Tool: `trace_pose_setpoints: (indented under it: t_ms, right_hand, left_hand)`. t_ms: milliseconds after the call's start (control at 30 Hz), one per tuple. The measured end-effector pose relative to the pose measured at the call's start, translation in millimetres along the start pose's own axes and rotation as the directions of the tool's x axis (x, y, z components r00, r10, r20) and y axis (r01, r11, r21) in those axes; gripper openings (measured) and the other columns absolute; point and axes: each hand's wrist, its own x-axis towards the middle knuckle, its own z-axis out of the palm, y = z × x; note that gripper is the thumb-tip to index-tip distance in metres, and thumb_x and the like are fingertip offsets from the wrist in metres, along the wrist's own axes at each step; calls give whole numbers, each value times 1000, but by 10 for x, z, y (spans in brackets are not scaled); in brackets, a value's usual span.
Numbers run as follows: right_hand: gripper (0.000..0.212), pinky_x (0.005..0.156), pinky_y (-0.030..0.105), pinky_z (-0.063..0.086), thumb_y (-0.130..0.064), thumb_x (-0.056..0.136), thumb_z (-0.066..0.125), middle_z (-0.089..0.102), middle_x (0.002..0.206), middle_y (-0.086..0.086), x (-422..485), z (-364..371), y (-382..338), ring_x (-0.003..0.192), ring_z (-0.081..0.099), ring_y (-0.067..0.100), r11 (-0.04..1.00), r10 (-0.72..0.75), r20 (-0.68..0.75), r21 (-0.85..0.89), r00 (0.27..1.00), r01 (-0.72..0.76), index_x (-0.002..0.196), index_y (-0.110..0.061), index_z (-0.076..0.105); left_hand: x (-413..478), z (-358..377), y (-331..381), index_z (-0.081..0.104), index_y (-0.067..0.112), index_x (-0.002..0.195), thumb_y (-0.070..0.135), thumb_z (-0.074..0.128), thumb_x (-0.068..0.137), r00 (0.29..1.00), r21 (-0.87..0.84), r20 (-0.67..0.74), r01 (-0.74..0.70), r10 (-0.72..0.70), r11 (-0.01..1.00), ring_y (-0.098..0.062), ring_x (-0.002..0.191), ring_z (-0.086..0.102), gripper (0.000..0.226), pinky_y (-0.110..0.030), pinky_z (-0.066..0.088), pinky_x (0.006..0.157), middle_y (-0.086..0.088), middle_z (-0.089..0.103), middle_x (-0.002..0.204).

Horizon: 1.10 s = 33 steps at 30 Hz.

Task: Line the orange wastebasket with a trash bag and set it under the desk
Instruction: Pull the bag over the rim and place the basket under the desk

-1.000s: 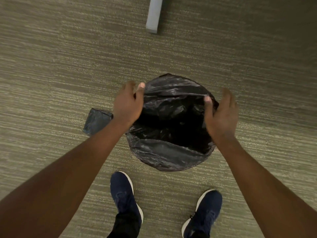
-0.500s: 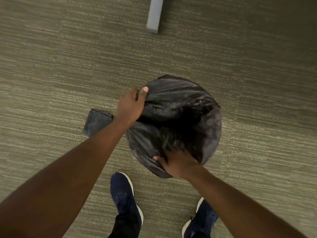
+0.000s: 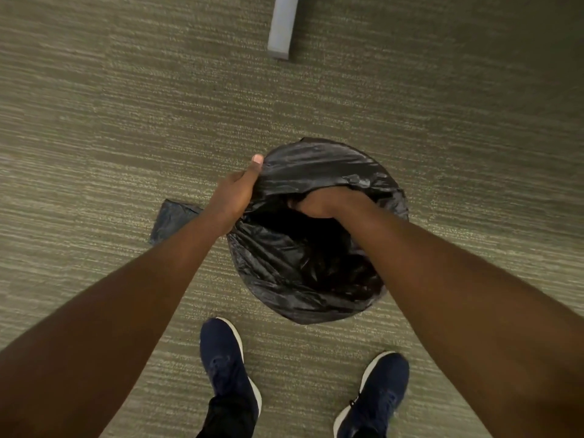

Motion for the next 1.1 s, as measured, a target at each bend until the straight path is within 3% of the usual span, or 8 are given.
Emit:
trace_pose_setpoints:
  t_ms: [67, 267, 433, 567, 633, 767, 867, 1100]
  right_hand:
    - [67, 117, 46, 31, -58, 95, 46, 35, 162, 5, -4, -40, 51, 145, 36, 32, 996, 49, 56, -77, 997, -45, 154, -28, 37]
    - [43, 70, 35, 47, -52, 96, 51, 70, 106, 6, -676, 210, 96, 99, 67, 29, 979, -82, -394, -204, 915, 0, 110, -17, 71]
    - [56, 96, 43, 51, -50, 99, 48, 59, 137, 13, -1210, 477, 481, 122, 58, 30, 997, 35, -861, 68, 507, 46, 139, -11, 50]
    - [83, 113, 51, 40, -58, 97, 44, 33, 160, 20, -1180, 762, 796, 144, 37, 38, 817, 394, -572, 577, 719, 11, 160, -11, 14]
    - [89, 116, 49, 36, -67, 94, 40, 32, 162, 16, -1138, 867, 890, 147, 35, 36, 723, 471, -526, 691, 708, 32, 161, -16, 9]
    - [74, 97, 42, 51, -79, 81, 51, 65, 130, -3, -1085, 957, 984, 117, 62, 24, 520, 552, -382, 852, 741, 52, 142, -36, 46]
    - [50, 97, 48, 55, -55, 88, 66, 70, 121, -1, -1057, 1008, 1045, 111, 66, 26, 334, 568, -217, 942, 794, 18, 131, -28, 62]
    - [21, 95, 50, 57, -26, 94, 66, 73, 108, 7, -1322, 898, 1007, 104, 69, 32, 275, 613, -188, 961, 768, 16, 114, -19, 70]
  left_hand:
    - [-1, -33, 1, 73, 57, 60, 92, 45, 74, 999, -53, 47, 26, -24, 998, -2, 83, 66, 46, -28, 51, 73, 30, 70, 62]
    - [-75, -96, 15, 73, 25, 109, 85, 41, 83, 997, -154, -36, 59, -66, 986, -23, 109, 69, 73, -45, 53, 98, -1, 74, 115]
    - [-423, -112, -199, 63, 31, 117, 85, 29, 86, 936, -80, -350, -72, 40, 994, -12, 105, 59, 71, -38, 46, 90, 8, 66, 119]
    - [-750, 115, -534, 56, 29, 143, 92, 32, 78, 972, -360, -76, 182, -224, 915, -23, 125, 59, 93, -46, 46, 108, 1, 61, 142]
    - [-874, 204, -662, 54, 29, 145, 88, 37, 80, 978, -448, -49, 158, -201, 880, -24, 129, 60, 89, -48, 48, 109, -1, 62, 143]
    - [-1075, 270, -804, 61, 33, 135, 97, 46, 66, 966, -468, -136, 133, -220, 874, -17, 115, 69, 95, -36, 58, 90, 6, 70, 130]
    - [-1222, 354, -867, 64, 38, 120, 86, 64, 63, 959, -443, -2, 252, -282, 860, -11, 94, 76, 74, -23, 60, 65, 14, 77, 110]
    - [-1357, 338, -693, 64, 29, 124, 45, 70, 91, 952, -436, 118, 306, -283, 846, -23, 109, 71, 37, -44, 59, 90, 1, 75, 120]
